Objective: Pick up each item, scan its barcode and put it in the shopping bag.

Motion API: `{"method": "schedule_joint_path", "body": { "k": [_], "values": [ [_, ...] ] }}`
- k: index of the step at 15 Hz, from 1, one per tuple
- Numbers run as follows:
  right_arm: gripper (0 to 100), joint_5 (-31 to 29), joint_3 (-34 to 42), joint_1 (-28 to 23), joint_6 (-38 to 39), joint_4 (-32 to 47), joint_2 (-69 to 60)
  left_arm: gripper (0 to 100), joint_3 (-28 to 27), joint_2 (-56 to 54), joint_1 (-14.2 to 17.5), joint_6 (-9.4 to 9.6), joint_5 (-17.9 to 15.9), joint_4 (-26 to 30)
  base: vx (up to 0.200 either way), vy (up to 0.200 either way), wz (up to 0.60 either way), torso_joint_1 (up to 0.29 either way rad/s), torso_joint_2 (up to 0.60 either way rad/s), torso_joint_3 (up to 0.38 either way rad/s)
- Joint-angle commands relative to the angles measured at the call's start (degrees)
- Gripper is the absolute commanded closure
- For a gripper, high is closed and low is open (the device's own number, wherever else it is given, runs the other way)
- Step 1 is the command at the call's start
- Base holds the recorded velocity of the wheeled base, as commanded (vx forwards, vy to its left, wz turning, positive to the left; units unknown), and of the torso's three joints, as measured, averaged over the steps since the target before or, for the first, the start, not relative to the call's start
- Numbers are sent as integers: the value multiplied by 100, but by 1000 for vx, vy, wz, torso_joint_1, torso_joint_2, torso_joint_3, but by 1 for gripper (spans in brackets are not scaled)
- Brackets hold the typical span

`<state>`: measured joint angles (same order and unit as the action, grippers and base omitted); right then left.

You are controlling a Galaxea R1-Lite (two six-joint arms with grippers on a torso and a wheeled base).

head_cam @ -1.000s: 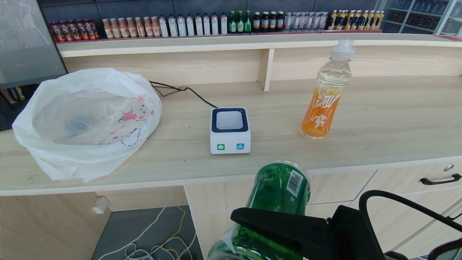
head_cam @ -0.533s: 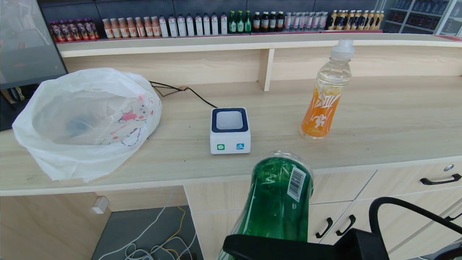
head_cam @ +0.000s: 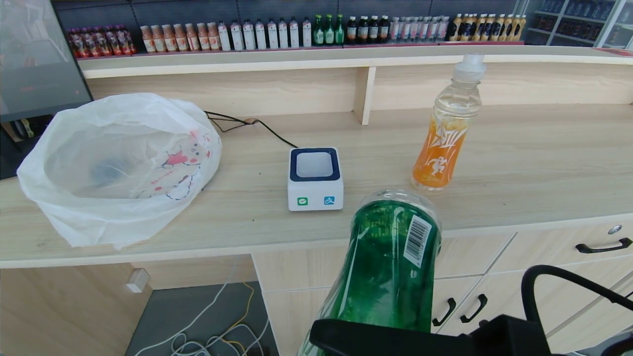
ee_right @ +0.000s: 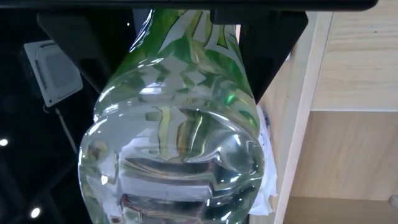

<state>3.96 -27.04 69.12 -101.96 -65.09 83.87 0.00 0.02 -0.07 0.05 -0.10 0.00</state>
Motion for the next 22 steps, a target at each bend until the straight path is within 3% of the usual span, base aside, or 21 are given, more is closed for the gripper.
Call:
{"method": "schedule_joint_path", "body": {
  "k": [1, 17, 20, 22],
  "values": [
    [100, -1, -3, -4, -8, 5, -46, 0, 0, -2, -1, -5, 1, 0, 0, 0, 0, 0, 0, 0],
    [100, -1, 14, -4, 71, -4, -46, 0, 0, -2, -1, 4, 1, 0, 0, 0, 0, 0, 0, 0],
    [100, -9, 94, -57, 555, -22, -46, 0, 0, -2, -1, -5, 1, 0, 0, 0, 0, 0, 0, 0],
    [100, -9, 129, -118, 1293, -22, 24, 0, 0, -2, -1, 4, 1, 0, 0, 0, 0, 0, 0, 0]
  ]
}}
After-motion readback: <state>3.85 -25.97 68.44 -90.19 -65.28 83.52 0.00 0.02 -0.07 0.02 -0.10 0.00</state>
